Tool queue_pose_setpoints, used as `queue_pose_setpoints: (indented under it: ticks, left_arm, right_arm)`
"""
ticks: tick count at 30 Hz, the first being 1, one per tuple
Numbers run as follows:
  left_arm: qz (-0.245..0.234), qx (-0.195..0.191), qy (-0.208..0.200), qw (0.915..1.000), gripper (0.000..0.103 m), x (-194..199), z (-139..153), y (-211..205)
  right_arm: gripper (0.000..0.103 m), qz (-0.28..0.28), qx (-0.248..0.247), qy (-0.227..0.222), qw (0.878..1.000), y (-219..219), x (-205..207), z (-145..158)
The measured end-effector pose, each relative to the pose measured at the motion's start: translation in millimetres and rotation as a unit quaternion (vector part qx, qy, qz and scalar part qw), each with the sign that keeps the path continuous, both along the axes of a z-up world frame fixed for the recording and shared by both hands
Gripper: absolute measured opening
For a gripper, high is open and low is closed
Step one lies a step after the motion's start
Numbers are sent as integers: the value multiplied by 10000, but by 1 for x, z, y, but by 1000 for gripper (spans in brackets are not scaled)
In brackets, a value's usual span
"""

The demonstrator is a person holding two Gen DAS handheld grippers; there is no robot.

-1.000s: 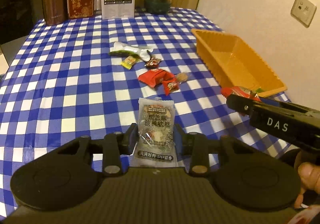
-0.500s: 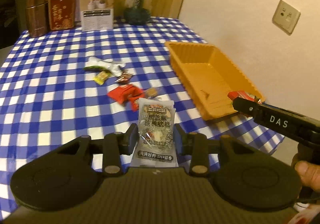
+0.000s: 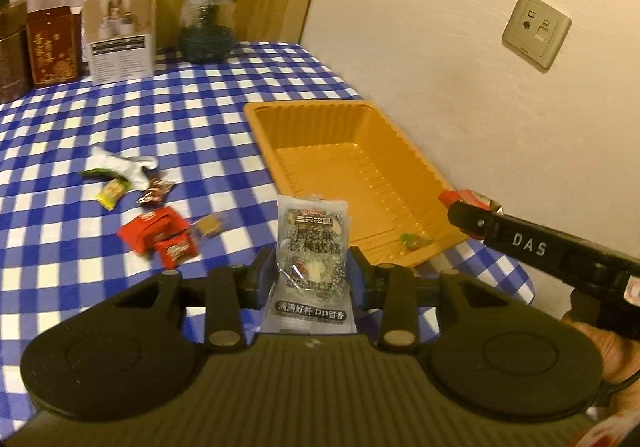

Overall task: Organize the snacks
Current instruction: 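Carry the clear packet and the red snack over the orange tray, then lower the clear packet into the tray and open the left gripper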

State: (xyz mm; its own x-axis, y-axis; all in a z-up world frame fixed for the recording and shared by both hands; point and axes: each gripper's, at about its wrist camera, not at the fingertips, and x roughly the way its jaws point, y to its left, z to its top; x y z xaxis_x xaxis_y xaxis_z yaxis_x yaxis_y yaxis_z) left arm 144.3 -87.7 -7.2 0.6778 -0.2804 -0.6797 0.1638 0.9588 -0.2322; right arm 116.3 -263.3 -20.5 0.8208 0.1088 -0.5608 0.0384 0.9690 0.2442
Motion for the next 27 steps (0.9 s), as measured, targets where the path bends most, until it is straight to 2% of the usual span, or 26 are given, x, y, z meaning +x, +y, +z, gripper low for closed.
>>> queue_pose_setpoints:
  ticks: [16, 27]
  left_arm:
    - [-147, -144, 121, 9997, 34, 45, -10, -34]
    - [-224, -164, 108, 9996, 35, 62, -22, -43]
  right_arm:
    - [49, 161, -155, 285, 9993, -21, 41, -18]
    - [49, 59, -148, 318, 9994, -26, 49, -23]
